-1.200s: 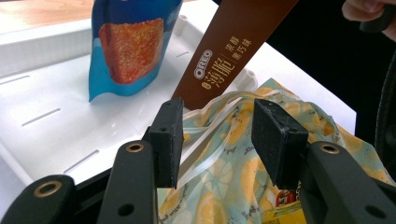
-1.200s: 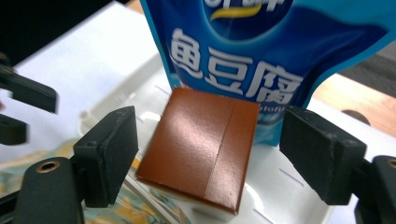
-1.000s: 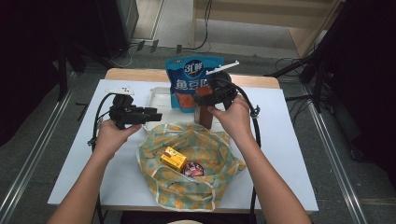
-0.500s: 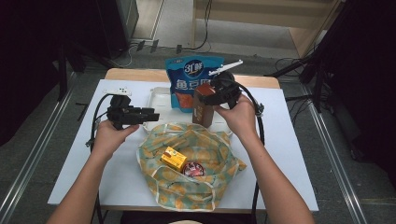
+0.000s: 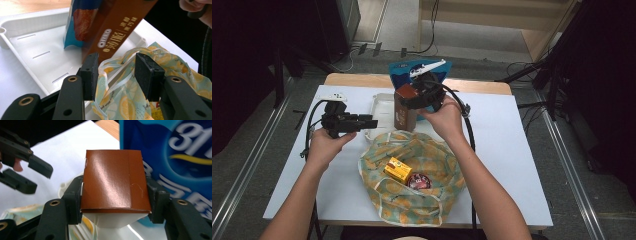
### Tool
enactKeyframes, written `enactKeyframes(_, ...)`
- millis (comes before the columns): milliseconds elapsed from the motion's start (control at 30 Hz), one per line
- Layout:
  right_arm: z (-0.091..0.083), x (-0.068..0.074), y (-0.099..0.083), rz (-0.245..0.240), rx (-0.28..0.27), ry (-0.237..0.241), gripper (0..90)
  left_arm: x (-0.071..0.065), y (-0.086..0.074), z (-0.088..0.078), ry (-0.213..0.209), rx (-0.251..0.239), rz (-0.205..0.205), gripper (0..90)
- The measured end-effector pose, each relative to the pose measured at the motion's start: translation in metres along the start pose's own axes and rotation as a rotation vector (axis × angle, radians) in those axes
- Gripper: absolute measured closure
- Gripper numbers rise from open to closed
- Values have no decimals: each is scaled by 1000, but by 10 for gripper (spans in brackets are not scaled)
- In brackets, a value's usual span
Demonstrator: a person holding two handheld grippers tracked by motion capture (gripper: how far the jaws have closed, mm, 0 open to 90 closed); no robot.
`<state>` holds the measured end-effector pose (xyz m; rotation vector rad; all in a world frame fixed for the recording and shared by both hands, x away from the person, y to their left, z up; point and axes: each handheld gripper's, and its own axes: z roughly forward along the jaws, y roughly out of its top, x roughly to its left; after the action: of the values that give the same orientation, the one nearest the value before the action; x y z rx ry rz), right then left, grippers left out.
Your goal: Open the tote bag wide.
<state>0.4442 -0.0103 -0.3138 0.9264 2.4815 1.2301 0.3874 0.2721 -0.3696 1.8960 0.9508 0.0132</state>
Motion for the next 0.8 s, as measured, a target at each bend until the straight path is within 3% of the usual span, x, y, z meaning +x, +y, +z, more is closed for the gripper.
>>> enactKeyframes(200,8,-8,-10,7,-33,26,436,1,-2,0,2,5,-4,548)
enactKeyframes(533,-12,-23,-37,-30,-55,75,436,2,-3,3,-2,11,-12,548)
enactKeyframes(800,-29,-43,-72,-13,-61,114,434,3,-3,6,-5,17,-14,548)
